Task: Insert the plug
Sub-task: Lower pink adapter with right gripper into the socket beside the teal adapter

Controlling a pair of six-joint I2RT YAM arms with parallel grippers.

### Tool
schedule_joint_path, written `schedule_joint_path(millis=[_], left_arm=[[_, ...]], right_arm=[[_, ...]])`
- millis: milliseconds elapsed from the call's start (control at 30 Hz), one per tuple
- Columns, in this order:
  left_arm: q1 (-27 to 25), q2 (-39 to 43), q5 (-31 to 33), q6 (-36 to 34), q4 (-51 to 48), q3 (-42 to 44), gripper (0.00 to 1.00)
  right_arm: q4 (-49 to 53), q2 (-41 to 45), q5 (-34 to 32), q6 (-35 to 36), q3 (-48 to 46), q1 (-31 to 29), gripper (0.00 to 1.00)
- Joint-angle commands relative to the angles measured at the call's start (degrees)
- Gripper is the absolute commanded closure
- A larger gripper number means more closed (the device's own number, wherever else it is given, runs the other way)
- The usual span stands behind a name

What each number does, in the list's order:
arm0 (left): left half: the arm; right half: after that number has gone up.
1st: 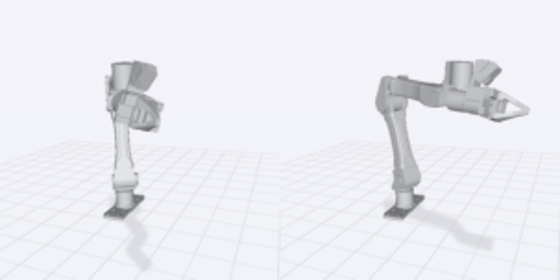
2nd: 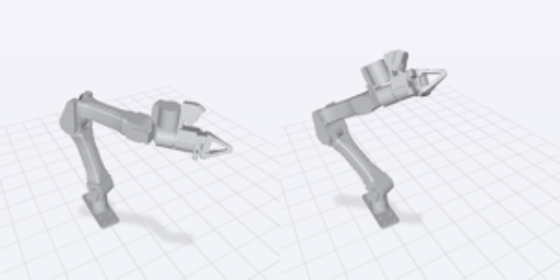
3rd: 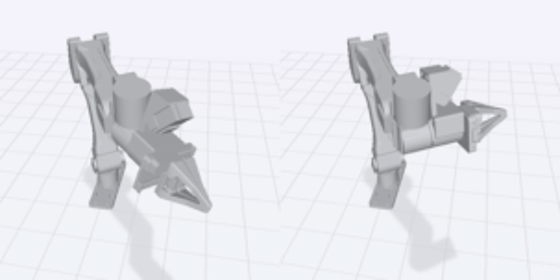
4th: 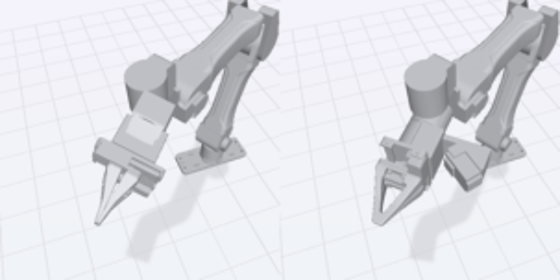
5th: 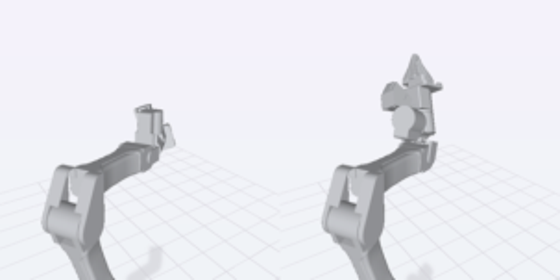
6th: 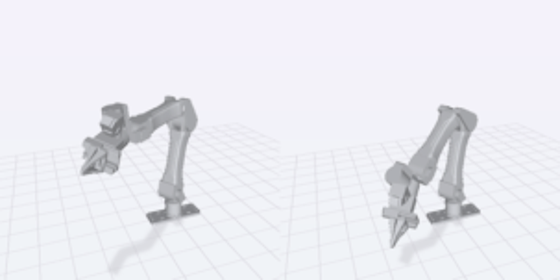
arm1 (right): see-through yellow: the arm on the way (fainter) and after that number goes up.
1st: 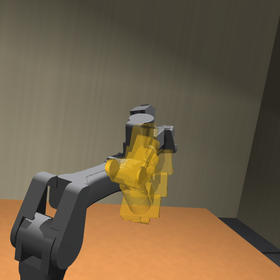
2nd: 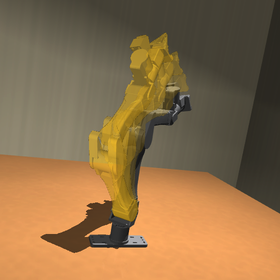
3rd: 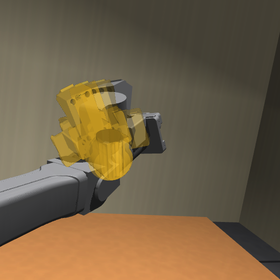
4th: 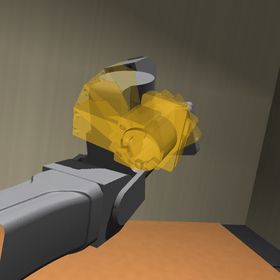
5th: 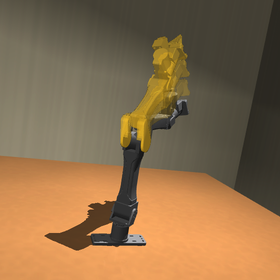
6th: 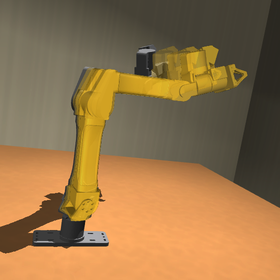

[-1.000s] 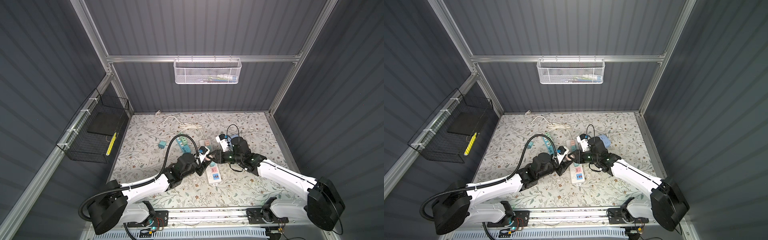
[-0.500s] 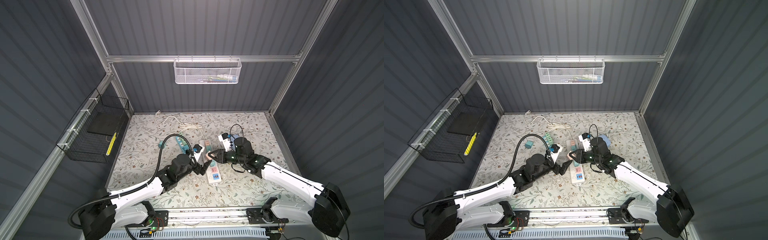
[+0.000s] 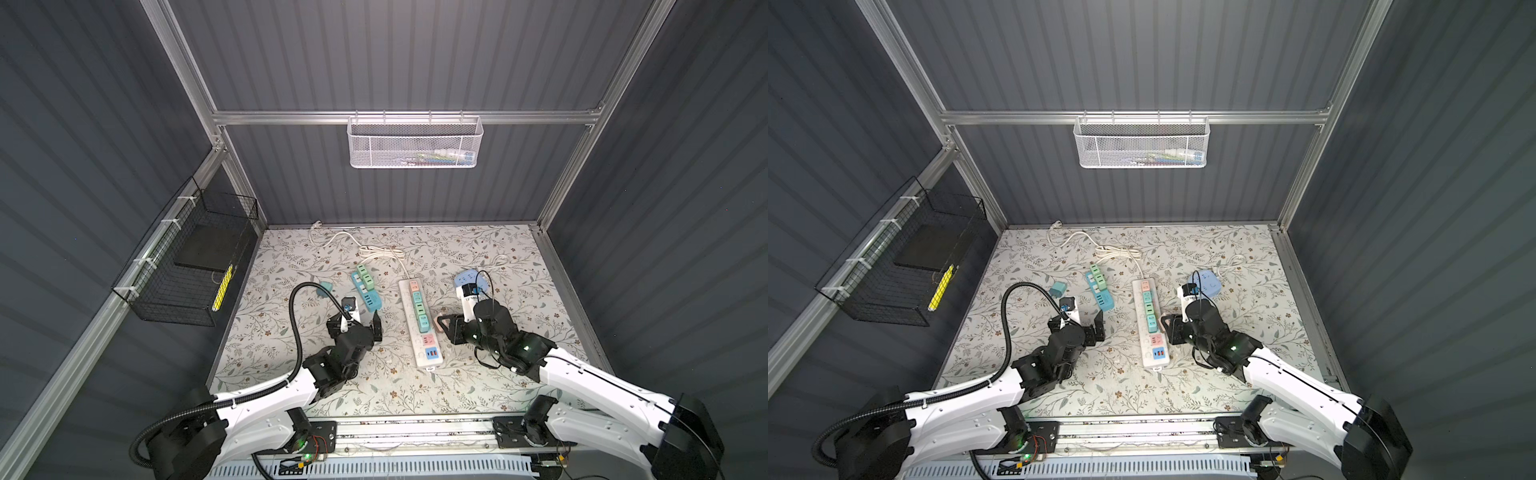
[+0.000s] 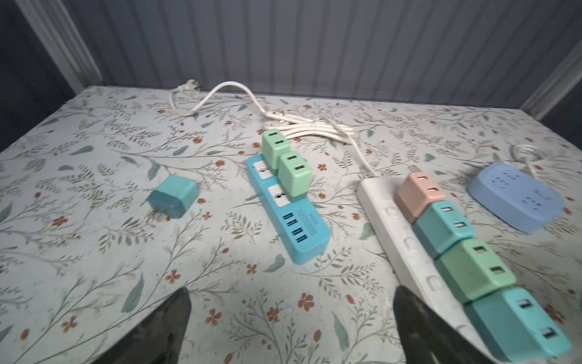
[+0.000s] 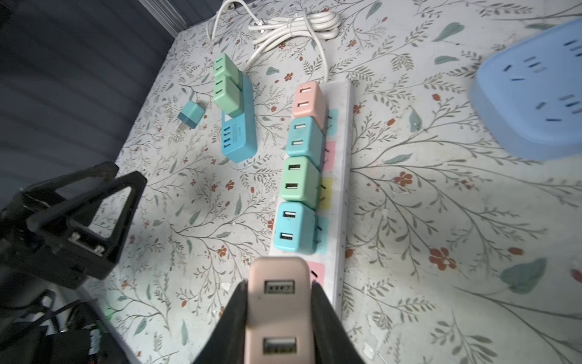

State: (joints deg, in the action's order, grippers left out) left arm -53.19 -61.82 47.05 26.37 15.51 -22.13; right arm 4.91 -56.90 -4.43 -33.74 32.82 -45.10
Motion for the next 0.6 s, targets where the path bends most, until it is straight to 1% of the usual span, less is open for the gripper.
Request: schedule_joint_path(millis=[0,100,267,367,567], left_arm=[[0.39,-1.57,6.72,6.72,-5.65,-2.21,0.00],[0.52,-2.20,7.32,8.07,-8.33,-3.18,0.00],[0.70,-0.98,7.23,9.60,-8.77,-1.98,0.00],[0.72,-0.16,7.18,9.66,-9.00,-1.59,0.00],[0.98,0.67,7.01,9.64,-9.44,-1.35,0.00]], right_arm=[[-0.98,0.11,-10.95,1.88,-1.73,-3.85,0.78],[-4.50,-1.60,-13.29,2.09,-3.13,-6.14,0.78],[-8.61,-6.77,-15.61,1.83,-3.01,-8.43,0.79],[-10.04,-11.28,-17.36,1.54,-2.31,-10.18,0.79],[-11.31,-15.63,-20.02,-0.07,-1.26,-12.32,0.80]])
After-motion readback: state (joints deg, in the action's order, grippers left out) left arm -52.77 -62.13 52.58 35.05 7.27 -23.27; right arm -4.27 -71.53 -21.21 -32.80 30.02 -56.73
